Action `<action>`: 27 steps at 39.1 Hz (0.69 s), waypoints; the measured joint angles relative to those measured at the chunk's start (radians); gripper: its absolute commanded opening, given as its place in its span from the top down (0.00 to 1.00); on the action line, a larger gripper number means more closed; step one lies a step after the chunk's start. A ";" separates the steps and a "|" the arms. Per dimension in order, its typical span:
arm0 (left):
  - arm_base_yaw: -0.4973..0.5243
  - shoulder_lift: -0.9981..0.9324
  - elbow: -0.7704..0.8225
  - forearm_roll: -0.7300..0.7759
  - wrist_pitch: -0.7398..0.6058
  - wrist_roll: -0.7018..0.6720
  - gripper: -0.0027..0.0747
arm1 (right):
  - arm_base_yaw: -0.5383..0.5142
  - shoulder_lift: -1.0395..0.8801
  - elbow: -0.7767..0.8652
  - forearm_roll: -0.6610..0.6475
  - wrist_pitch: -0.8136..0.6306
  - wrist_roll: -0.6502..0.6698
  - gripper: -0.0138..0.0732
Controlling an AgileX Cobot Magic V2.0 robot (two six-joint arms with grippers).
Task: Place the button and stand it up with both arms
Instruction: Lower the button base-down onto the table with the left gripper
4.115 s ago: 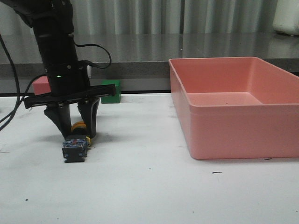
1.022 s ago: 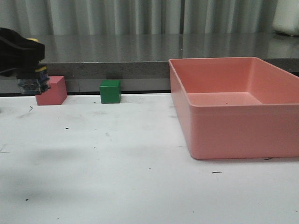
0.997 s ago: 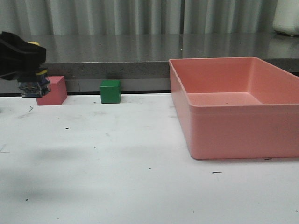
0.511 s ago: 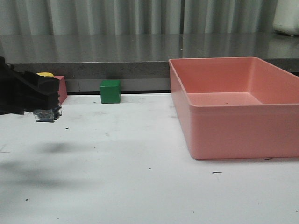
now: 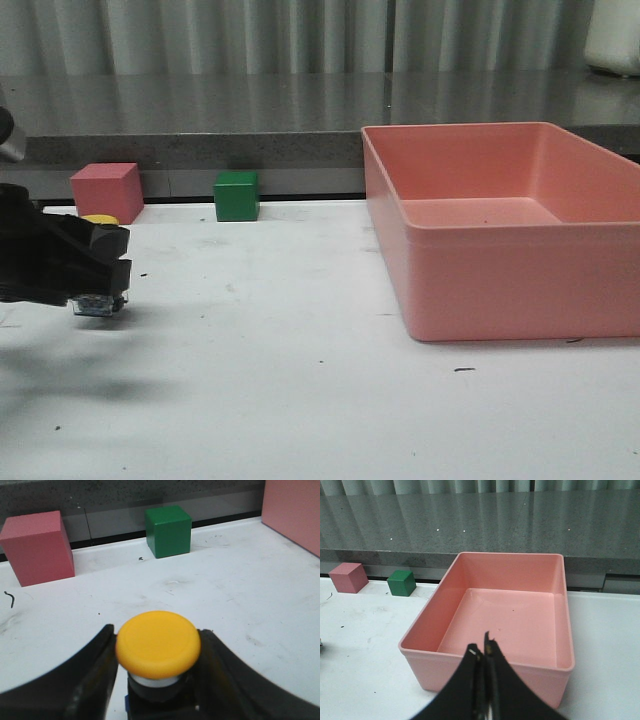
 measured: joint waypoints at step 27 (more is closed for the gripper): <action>0.000 0.035 0.000 0.000 -0.019 0.000 0.69 | 0.000 0.000 0.000 0.000 0.000 0.000 0.92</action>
